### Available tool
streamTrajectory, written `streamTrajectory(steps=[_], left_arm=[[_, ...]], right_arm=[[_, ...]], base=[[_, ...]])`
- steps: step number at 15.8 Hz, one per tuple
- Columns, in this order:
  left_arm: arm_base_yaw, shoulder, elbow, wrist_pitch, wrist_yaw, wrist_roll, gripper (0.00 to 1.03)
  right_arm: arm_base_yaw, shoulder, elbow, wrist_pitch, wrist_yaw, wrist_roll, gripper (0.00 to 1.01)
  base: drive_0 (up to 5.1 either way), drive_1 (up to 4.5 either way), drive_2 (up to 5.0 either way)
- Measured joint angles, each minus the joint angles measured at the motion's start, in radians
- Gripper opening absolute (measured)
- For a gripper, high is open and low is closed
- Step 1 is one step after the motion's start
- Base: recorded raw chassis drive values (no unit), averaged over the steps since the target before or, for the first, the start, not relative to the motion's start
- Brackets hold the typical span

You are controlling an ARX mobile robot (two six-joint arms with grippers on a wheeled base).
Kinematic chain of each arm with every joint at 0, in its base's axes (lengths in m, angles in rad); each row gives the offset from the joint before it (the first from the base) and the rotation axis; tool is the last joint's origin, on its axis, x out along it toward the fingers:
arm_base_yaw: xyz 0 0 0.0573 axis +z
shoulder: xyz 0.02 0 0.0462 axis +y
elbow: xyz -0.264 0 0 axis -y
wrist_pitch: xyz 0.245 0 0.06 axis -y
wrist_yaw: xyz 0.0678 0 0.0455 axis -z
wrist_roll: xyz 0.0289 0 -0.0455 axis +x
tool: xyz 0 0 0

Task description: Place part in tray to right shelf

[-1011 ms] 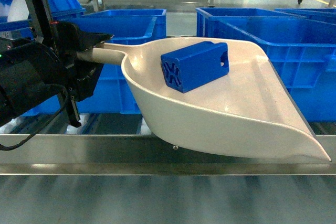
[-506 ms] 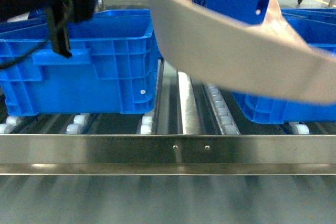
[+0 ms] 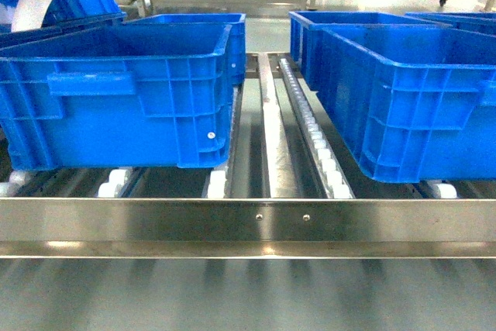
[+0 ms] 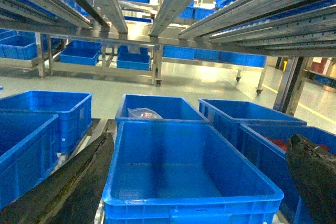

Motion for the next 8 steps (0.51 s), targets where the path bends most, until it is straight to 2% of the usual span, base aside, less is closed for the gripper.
streamTrajectory(steps=[1, 3, 5, 8], left_arm=[[-0.003, 0.003, 0.043, 0.020, -0.112, 0.118, 0.14], [-0.018, 0.005, 0.078, 0.036, -0.164, 0.250, 0.14], [-0.020, 0.013, 0.079, 0.015, -0.171, 0.294, 0.14], [-0.018, 0.019, 0.080, 0.019, -0.170, 0.312, 0.14]], right_arm=[[0.000, 0.000, 0.000, 0.000, 0.000, 0.000, 0.98], [0.000, 0.000, 0.000, 0.000, 0.000, 0.000, 0.98], [0.000, 0.000, 0.000, 0.000, 0.000, 0.000, 0.98], [0.000, 0.000, 0.000, 0.000, 0.000, 0.000, 0.98]], base=[[0.0, 0.00, 0.0], [0.0, 0.00, 0.0], [0.0, 0.00, 0.0], [0.0, 0.00, 0.0]])
